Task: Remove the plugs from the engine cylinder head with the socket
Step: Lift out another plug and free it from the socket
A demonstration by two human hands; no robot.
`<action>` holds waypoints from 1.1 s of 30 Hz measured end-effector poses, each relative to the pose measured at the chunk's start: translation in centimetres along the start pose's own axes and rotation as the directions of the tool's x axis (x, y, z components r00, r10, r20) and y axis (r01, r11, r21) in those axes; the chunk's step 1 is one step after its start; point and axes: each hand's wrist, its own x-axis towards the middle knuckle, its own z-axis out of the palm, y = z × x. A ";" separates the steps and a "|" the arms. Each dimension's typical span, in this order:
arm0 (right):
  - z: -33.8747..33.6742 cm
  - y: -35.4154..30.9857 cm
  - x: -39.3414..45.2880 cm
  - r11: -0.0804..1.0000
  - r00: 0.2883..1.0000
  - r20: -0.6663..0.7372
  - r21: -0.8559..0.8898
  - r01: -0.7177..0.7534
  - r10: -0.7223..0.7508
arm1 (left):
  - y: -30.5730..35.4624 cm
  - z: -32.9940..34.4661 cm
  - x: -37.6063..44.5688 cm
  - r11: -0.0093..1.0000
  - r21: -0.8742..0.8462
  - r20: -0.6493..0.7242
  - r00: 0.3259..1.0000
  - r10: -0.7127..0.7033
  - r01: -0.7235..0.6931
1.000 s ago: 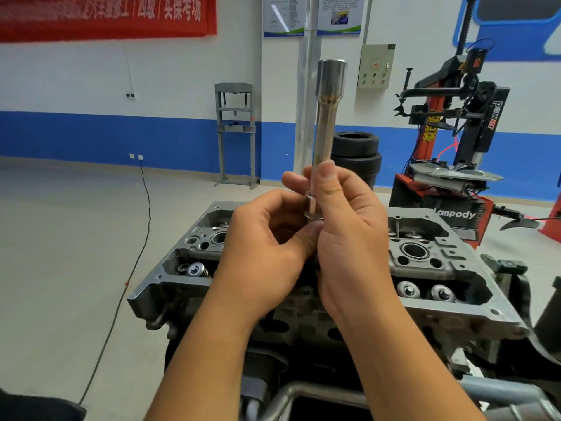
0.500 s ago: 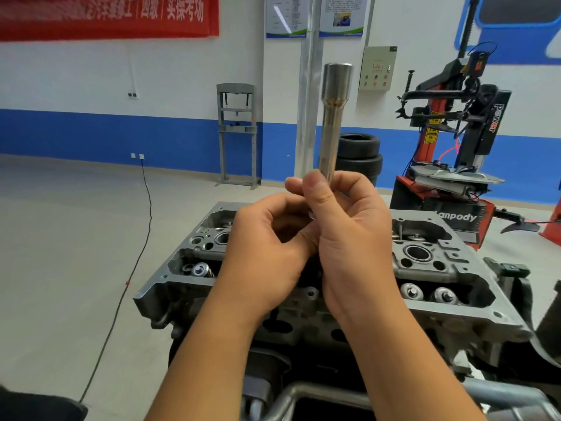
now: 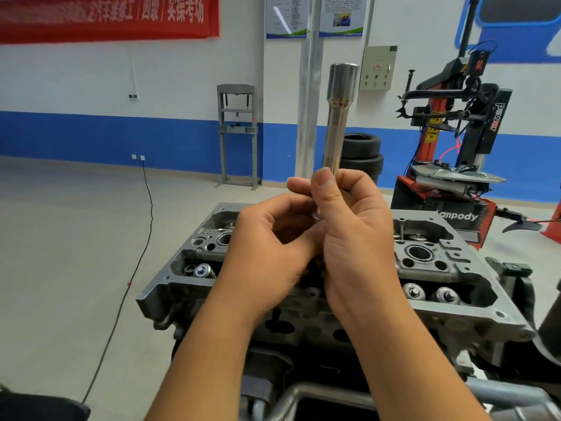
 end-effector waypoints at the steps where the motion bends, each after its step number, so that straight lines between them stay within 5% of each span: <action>1: -0.1 0.0 0.0 1.000 1.000 0.001 -0.014 -0.003 0.003 | 0.1 -0.1 0.0 0.999 -0.022 0.054 0.998 -0.027 0.028; 4: -0.3 0.0 0.1 0.998 0.999 0.001 -0.026 -0.052 0.052 | 0.3 -0.2 -0.1 0.995 -0.056 0.084 0.993 -0.080 0.085; 10: -0.1 0.0 0.1 0.997 0.998 0.009 0.044 -0.059 0.059 | 0.1 0.3 -0.1 0.999 0.051 -0.096 0.995 0.002 0.003; 16: -0.3 0.0 0.1 0.998 0.998 -0.001 0.001 -0.068 0.068 | 0.5 -0.5 -0.1 0.993 -0.082 0.109 0.991 -0.074 0.083; 24: -0.1 -0.1 0.2 0.995 0.997 -0.035 0.075 -0.061 0.064 | 0.3 0.4 -0.1 1.000 -0.014 -0.100 0.995 -0.012 0.010; 30: -0.2 -0.1 0.0 1.000 1.000 -0.009 -0.022 -0.003 0.003 | 0.4 0.0 -0.3 0.997 -0.077 0.107 0.994 -0.012 0.020; 33: -0.1 0.0 0.0 0.999 1.000 0.010 -0.033 -0.023 0.023 | 0.5 0.0 -0.2 0.996 -0.074 0.030 0.998 -0.054 0.056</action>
